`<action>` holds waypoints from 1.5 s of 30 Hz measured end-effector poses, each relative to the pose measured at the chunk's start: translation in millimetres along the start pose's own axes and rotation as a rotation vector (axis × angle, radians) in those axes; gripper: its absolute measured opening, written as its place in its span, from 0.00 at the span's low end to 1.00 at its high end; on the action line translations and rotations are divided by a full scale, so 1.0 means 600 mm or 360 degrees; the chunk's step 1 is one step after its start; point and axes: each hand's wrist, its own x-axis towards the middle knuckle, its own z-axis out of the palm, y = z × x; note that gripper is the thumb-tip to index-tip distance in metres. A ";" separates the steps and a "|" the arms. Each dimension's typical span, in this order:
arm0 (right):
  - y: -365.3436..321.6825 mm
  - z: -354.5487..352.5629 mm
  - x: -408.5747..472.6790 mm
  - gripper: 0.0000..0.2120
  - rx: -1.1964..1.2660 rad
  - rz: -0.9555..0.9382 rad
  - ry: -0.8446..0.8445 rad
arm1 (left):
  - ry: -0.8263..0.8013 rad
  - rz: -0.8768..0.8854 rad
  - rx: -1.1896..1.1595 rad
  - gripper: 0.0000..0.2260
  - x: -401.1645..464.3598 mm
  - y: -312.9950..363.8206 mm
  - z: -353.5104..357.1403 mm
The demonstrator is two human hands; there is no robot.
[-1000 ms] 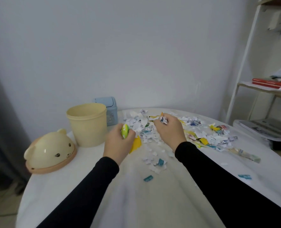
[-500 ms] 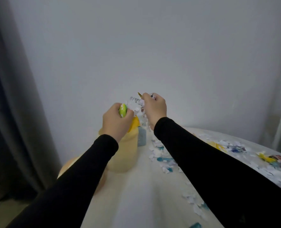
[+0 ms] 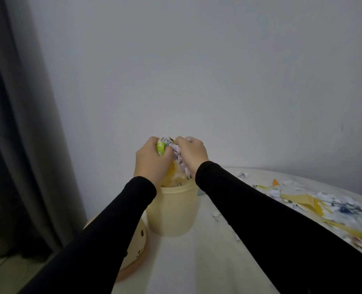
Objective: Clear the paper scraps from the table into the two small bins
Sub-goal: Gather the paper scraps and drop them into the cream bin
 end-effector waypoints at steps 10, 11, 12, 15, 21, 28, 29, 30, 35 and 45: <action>0.016 -0.021 -0.011 0.16 -0.0829 -0.0350 -0.0256 | -0.0354 -0.0181 0.0000 0.08 0.006 -0.005 -0.010; 0.020 -0.021 -0.013 0.16 -0.0875 -0.0373 -0.0244 | -0.0401 -0.0182 0.0004 0.10 0.005 -0.003 -0.012; 0.023 -0.020 -0.013 0.16 -0.0898 -0.0384 -0.0226 | -0.0457 -0.0189 -0.0001 0.14 0.006 -0.002 -0.014; 0.027 -0.017 -0.013 0.15 -0.0879 -0.0351 -0.0183 | -0.0648 -0.0175 -0.0125 0.23 0.006 0.000 -0.022; 0.028 -0.016 -0.017 0.14 -0.0760 -0.0299 -0.0193 | -0.0818 -0.0115 -0.0138 0.25 0.008 0.000 -0.029; 0.035 -0.020 -0.012 0.07 -0.0605 -0.0349 -0.0197 | -0.0631 -0.0059 -0.0038 0.16 0.009 -0.012 -0.023; 0.035 -0.022 -0.010 0.04 -0.0630 -0.0366 -0.0218 | -0.0599 -0.0039 -0.0007 0.18 0.009 -0.010 -0.025; 0.035 -0.024 -0.010 0.03 -0.0659 -0.0392 -0.0250 | -0.0579 -0.0019 0.0025 0.20 0.009 -0.008 -0.027; 0.031 -0.034 -0.014 0.05 -0.0625 -0.0468 -0.0353 | -0.0691 -0.0026 0.0113 0.19 0.007 0.001 -0.042; 0.030 -0.046 -0.013 0.08 -0.0939 -0.0566 -0.0531 | -0.0672 0.0081 0.0430 0.08 -0.004 0.010 -0.069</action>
